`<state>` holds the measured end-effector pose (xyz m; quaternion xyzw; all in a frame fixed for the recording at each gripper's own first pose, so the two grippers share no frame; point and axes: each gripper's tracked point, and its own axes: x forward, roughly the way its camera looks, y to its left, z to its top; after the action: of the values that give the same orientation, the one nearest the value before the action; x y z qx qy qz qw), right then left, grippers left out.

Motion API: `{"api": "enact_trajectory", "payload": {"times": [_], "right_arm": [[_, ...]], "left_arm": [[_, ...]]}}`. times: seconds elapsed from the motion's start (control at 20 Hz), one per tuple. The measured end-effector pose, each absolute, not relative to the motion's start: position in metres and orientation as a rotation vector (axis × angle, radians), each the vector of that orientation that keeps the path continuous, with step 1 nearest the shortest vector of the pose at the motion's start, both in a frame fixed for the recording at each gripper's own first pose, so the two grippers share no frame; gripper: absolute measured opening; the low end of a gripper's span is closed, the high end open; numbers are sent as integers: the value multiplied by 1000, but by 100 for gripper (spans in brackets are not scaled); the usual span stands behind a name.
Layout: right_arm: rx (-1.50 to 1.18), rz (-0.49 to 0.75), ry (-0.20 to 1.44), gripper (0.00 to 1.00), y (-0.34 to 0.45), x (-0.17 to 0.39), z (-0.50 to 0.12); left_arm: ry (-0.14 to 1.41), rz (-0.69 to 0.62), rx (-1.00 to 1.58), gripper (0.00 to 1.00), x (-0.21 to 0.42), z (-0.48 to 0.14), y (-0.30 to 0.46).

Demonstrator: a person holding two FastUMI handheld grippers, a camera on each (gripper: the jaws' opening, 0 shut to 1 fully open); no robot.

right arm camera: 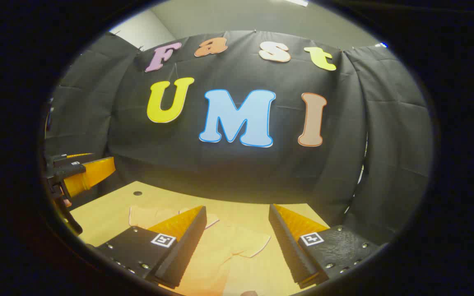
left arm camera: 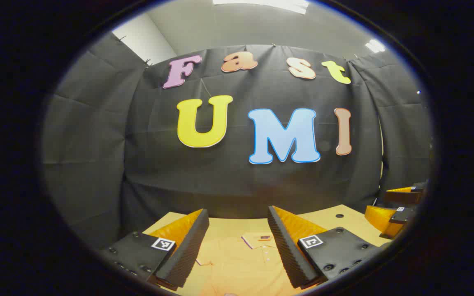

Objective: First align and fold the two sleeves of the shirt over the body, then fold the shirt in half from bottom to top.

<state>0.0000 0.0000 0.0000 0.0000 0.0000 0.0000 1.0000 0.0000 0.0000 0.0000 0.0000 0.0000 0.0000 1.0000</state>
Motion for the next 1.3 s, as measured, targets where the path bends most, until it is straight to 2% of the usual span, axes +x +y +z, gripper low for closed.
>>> {"api": "enact_trajectory", "payload": {"times": [0.85, 1.3], "right_arm": [[14, 7, 31, 94, -5, 13, -12], [9, -12, 105, 94, -21, 51, -45]], "left_arm": [[44, 21, -30, 94, 4, -17, 6], [68, 25, -30, 94, 4, -28, 7]]}}
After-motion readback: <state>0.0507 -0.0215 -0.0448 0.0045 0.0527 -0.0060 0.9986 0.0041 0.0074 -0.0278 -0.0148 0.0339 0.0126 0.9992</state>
